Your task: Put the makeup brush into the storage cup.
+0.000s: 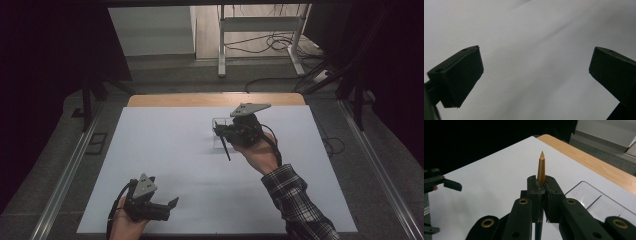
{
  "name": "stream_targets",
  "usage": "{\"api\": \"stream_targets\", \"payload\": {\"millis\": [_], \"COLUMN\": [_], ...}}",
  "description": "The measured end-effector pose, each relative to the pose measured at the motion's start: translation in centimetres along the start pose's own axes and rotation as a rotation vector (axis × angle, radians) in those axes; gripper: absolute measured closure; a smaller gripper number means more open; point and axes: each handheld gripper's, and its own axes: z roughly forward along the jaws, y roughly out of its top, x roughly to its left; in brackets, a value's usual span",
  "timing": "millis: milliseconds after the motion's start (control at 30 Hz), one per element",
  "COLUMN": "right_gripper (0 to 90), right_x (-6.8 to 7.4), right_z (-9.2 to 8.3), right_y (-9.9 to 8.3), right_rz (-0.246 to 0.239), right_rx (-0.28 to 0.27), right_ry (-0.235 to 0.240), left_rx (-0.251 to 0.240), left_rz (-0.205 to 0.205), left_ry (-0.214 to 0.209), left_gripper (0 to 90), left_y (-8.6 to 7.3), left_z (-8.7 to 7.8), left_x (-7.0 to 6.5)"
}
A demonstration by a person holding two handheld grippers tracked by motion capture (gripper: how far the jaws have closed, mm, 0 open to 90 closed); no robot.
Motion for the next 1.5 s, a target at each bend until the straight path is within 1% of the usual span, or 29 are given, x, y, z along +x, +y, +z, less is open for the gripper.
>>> {"api": "stream_targets", "payload": {"millis": [133,167,333,467,633,967,1033,1233,1333,1500], "right_gripper": [83.1,83.1,83.1,83.1,83.1,83.1,83.2,83.1,83.1,83.1], "right_x": [-0.5,-0.8,-1.4,-2.0,-2.6,-3.5,-3.6,-4.2,-4.3,-4.7], "right_z": [0.2,0.3,0.6,1.2,1.7,2.6,2.7,3.2,3.3,3.7], "right_y": [0.5,0.8,1.2,1.5,2.1,3.1,3.2,4.0,4.2,4.9], "right_rz": [0.007,0.006,0.014,0.007,0.017,0.02,0.015,0.022,0.028,0.021], "right_rx": [-0.008,-0.011,-0.016,-0.012,-0.025,-0.03,-0.032,-0.041,-0.048,-0.055], "right_ry": [-0.01,-0.019,-0.031,-0.046,-0.052,-0.069,-0.074,-0.089,-0.087,-0.1], "left_rx": [-0.005,-0.008,-0.01,-0.014,-0.015,-0.017,-0.02,-0.025,-0.03,-0.04], "left_rz": [0.004,0.006,0.01,0.01,0.014,0.01,0.011,0.015,0.012,0.003], "left_ry": [0.004,0.004,0.002,0.002,0.006,0.002,0.003,0.006,0.005,0.002], "left_gripper": [0.1,0.1,0.1,0.1,0.4,0.3,0.3,0.3,0.3,0.3], "left_y": [-0.2,-0.3,-0.4,-0.6,-0.7,-0.9,-1.0,-1.0,-1.0,-1.1], "left_z": [-0.2,-0.3,-0.4,-0.5,-0.6,-0.8,-0.9,-1.0,-1.0,-1.2], "left_x": [0.0,0.0,0.0,0.0,0.0,0.0,0.1,0.1,0.1,0.3]}}
